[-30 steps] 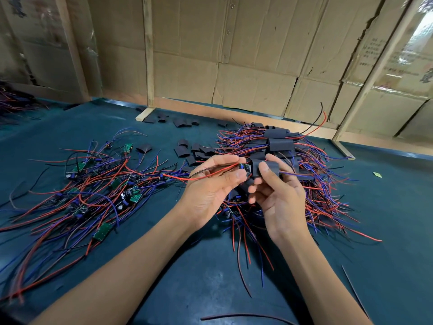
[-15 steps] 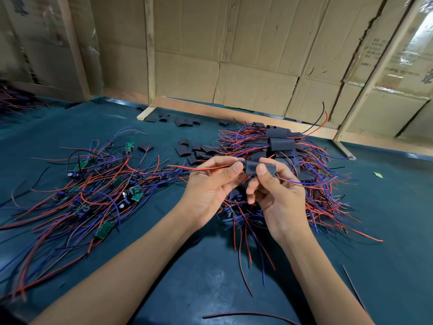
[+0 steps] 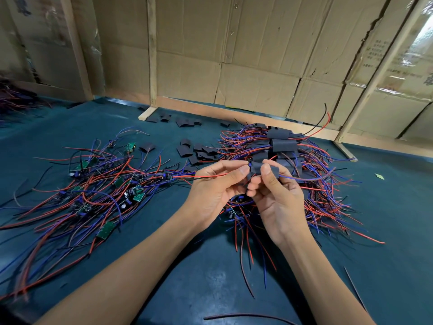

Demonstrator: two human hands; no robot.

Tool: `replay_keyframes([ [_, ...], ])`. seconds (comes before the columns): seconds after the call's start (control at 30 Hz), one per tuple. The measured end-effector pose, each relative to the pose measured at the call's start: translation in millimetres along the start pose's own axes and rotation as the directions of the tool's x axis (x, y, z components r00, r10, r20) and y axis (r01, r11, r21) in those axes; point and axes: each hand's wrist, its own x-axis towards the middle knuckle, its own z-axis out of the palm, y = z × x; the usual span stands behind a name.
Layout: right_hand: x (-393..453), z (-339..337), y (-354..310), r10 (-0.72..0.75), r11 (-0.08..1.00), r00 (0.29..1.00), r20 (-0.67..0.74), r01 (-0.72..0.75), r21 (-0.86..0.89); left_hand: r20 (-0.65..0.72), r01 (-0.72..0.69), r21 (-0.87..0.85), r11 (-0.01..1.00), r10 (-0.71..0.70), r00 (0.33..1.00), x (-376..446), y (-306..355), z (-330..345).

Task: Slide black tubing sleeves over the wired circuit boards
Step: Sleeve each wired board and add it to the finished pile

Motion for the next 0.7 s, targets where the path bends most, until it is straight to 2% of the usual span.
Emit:
replay_keyframes([
  [0.17, 0.5, -2.6, 2.6, 0.005, 0.997, 1.0, 0.001, -0.005, -0.072, -0.039, 0.201, 0.049, 0.978, -0.199, 0.979, -1.0, 2.8, -0.6],
  [0.4, 0.1, 3.8, -1.5, -0.062, 0.994, 0.998, -0.029, 0.059, -0.093, -0.019, 0.201, 0.077, 0.976, -0.2, 0.98, -0.7, 5.1, -2.4],
  [0.47, 7.6, 9.5, -11.3, -0.086, 0.99, 0.993, -0.083, 0.075, -0.123, -0.121, 0.191, 0.043, 0.981, -0.184, 0.975, 1.5, 5.0, -6.1],
  [0.53, 23.9, 14.3, -30.5, -0.116, 0.985, 0.984, -0.135, 0.097, -0.14, -0.217, 0.176, 0.132, 0.975, -0.145, 0.965, 4.1, 1.0, -9.7],
  [0.6, 46.7, 17.9, -56.5, -0.124, 0.984, 0.979, -0.162, 0.1, -0.151, -0.282, 0.172, 0.432, 0.885, -0.048, 0.958, 4.7, -8.6, -13.7],
  [0.67, 73.2, 18.7, -80.6, -0.087, 0.98, 0.978, -0.191, 0.049, -0.192, -0.216, 0.123, 0.746, 0.655, 0.063, 0.974, 2.4, -17.0, -16.2],
  [0.7, 84.5, 18.1, -89.3, -0.044, 0.975, 0.976, -0.213, -0.004, -0.222, -0.15, 0.077, 0.83, 0.552, 0.088, 0.985, 0.5, -19.6, -16.4],
])
